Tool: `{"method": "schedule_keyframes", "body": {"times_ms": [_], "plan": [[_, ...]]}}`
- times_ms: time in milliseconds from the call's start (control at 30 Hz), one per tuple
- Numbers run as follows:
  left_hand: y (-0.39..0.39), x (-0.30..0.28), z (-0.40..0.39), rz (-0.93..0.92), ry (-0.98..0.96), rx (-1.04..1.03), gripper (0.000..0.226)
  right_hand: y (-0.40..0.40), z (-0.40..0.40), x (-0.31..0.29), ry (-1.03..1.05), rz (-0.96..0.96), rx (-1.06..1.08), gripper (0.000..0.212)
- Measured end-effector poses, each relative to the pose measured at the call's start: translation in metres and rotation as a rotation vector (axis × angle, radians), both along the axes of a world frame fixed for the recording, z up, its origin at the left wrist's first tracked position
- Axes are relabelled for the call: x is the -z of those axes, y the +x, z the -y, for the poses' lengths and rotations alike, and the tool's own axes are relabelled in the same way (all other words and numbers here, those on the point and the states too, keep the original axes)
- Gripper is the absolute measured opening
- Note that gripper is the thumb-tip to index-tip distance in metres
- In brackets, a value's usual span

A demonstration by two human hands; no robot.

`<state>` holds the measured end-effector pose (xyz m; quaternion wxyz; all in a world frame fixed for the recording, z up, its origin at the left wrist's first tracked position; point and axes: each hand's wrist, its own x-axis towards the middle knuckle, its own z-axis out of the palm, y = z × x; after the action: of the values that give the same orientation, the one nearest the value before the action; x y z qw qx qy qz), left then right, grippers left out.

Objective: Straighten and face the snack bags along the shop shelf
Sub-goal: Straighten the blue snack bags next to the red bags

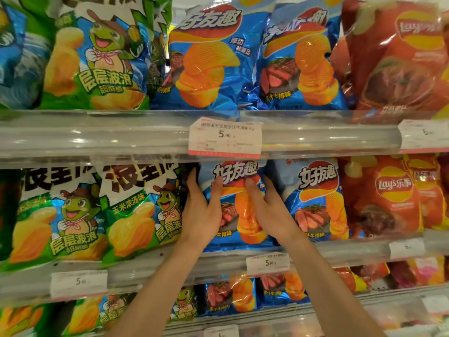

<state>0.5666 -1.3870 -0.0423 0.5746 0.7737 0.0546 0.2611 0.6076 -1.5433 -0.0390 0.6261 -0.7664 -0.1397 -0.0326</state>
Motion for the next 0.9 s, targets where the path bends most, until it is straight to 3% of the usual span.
{"method": "schedule_keyframes", "body": {"times_ms": [133,267,400,567,667,800,900], "plan": [[-0.014,0.000,0.005,-0.005,0.104,0.017,0.074,0.001,0.003,0.004,-0.038,0.033,-0.039,0.083],[-0.014,0.000,0.005,-0.053,0.167,-0.003,0.068,-0.001,0.004,0.004,-0.057,0.043,-0.045,0.080],[-0.016,0.003,0.002,0.014,0.192,0.012,0.065,-0.013,0.005,0.000,-0.065,0.137,0.022,0.076],[-0.008,0.007,0.003,0.092,0.308,0.081,0.057,-0.023,0.005,-0.003,-0.376,0.429,0.067,0.055],[-0.004,0.006,0.003,0.080,0.295,0.096,0.061,-0.022,0.002,-0.002,-0.427,0.370,0.087,0.066],[-0.011,-0.001,0.003,0.019,0.460,0.015,0.060,-0.028,0.009,-0.007,-0.441,0.385,0.098,0.068],[-0.020,0.000,0.001,0.162,0.686,-0.141,0.061,-0.034,0.032,-0.012,-0.498,0.582,0.222,0.057]]}}
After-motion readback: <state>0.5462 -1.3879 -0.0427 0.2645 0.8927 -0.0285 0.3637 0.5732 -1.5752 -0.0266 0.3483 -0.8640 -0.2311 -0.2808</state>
